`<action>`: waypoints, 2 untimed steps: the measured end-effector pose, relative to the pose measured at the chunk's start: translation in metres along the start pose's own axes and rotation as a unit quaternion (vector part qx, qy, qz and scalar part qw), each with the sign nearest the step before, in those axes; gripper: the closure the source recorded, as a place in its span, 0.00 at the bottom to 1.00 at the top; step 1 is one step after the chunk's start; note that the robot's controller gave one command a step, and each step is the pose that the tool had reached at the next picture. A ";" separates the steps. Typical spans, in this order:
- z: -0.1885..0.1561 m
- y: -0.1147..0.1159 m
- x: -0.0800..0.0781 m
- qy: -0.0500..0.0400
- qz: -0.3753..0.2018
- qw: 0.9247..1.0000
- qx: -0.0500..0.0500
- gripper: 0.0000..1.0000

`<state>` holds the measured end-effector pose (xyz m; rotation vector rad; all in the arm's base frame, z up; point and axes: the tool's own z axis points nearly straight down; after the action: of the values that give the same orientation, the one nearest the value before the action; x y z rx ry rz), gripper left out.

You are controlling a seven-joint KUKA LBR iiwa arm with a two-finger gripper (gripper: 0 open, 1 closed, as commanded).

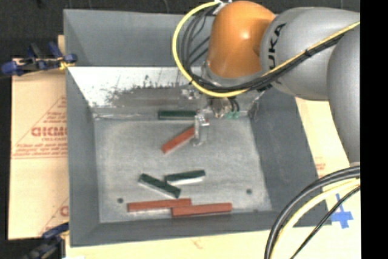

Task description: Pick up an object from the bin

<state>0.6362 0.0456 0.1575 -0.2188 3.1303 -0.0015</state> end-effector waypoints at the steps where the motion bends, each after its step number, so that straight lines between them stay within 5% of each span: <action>1: 0.052 -0.011 -0.003 -0.002 -0.129 0.992 0.000 0.00; 2: 0.086 -0.020 0.001 -0.001 -0.087 0.996 -0.001 1.00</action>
Offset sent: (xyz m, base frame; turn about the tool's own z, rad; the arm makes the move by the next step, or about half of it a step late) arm 0.0011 -0.0194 -0.0875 -0.1756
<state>0.6387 0.0260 0.0712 -0.4908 3.0976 0.0019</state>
